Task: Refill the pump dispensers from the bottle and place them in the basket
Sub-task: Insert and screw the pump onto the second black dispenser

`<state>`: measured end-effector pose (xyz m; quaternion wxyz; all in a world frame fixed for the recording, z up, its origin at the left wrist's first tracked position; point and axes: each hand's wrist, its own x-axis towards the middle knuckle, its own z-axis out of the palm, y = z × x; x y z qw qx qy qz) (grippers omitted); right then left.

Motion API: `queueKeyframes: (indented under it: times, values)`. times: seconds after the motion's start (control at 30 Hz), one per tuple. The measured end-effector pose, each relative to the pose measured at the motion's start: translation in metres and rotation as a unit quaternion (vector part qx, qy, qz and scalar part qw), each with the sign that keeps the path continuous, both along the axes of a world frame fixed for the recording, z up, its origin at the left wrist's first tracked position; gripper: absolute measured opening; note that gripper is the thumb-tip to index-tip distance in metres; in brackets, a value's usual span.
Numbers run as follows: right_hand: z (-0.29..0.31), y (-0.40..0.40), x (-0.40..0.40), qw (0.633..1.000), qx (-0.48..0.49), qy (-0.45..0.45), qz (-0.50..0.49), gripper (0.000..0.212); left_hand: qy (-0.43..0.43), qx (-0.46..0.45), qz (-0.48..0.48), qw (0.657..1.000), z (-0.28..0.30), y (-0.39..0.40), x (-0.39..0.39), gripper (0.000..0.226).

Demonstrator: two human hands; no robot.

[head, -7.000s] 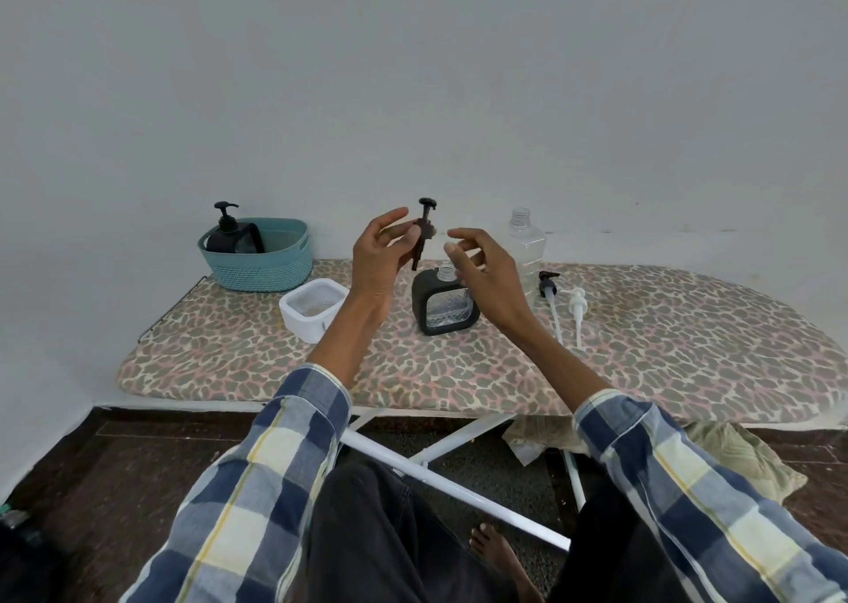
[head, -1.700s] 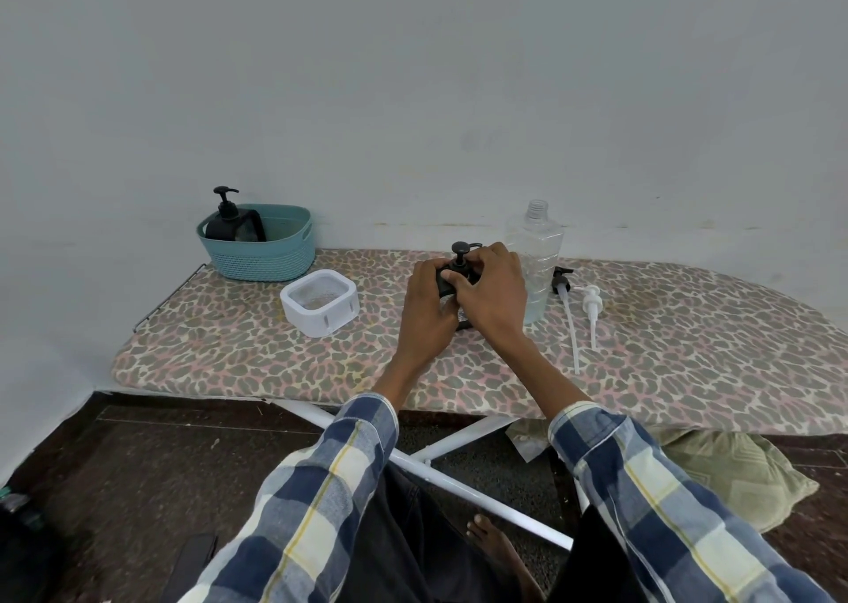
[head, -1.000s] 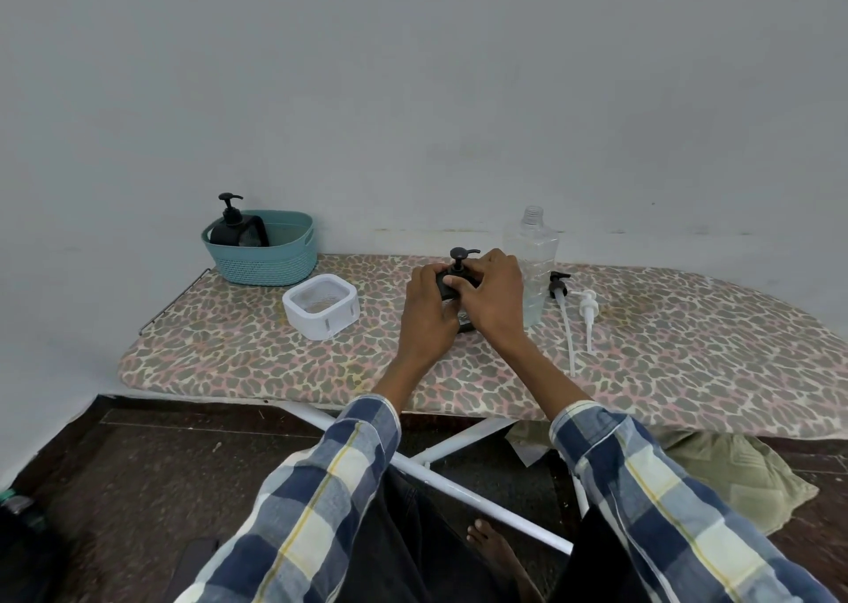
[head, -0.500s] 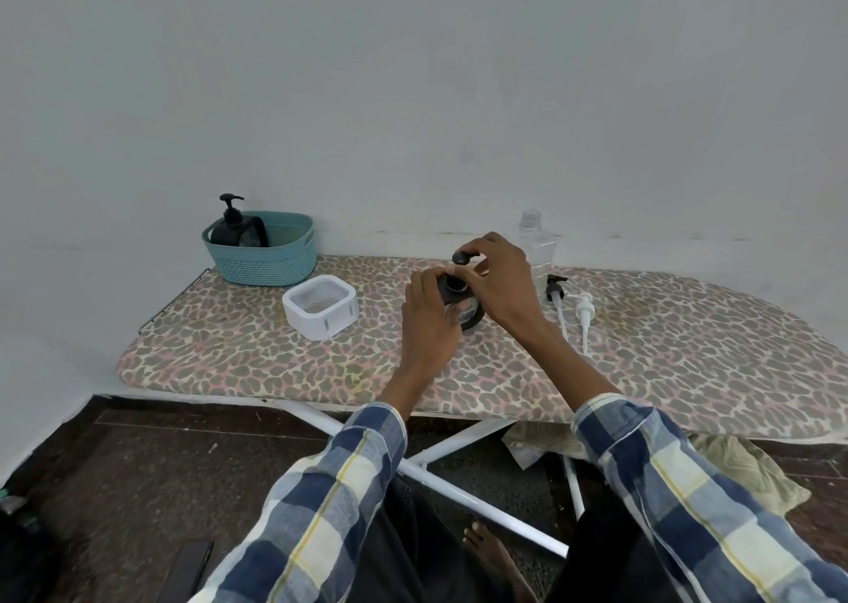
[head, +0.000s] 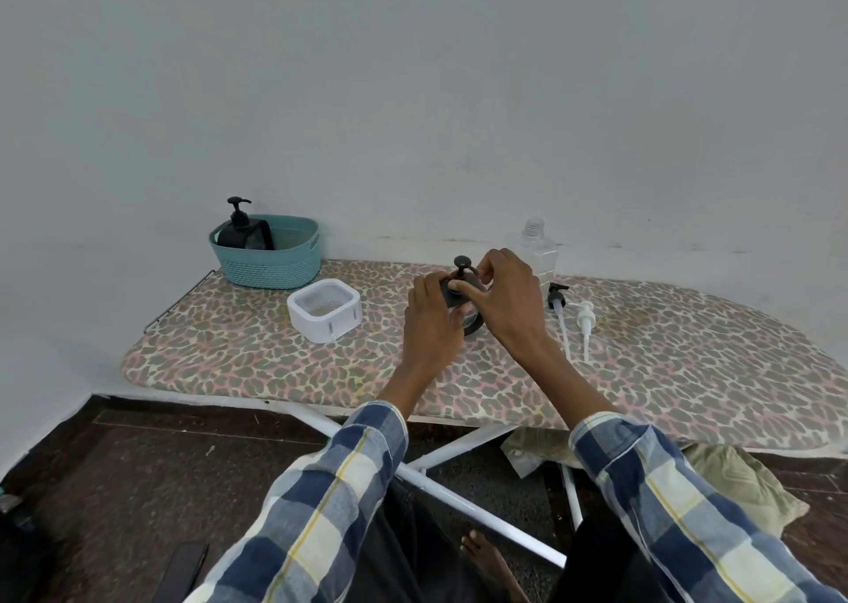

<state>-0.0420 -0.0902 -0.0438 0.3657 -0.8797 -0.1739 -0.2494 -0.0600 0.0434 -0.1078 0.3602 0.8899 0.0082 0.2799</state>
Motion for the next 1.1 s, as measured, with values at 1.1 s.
queueKeyframes:
  times: [1.1]
  values:
    - [0.047, 0.175, 0.035, 0.96, 0.101, 0.148, 0.216, 0.084, -0.107, -0.058, 0.04, 0.992, 0.066, 0.187, -0.041, 0.064]
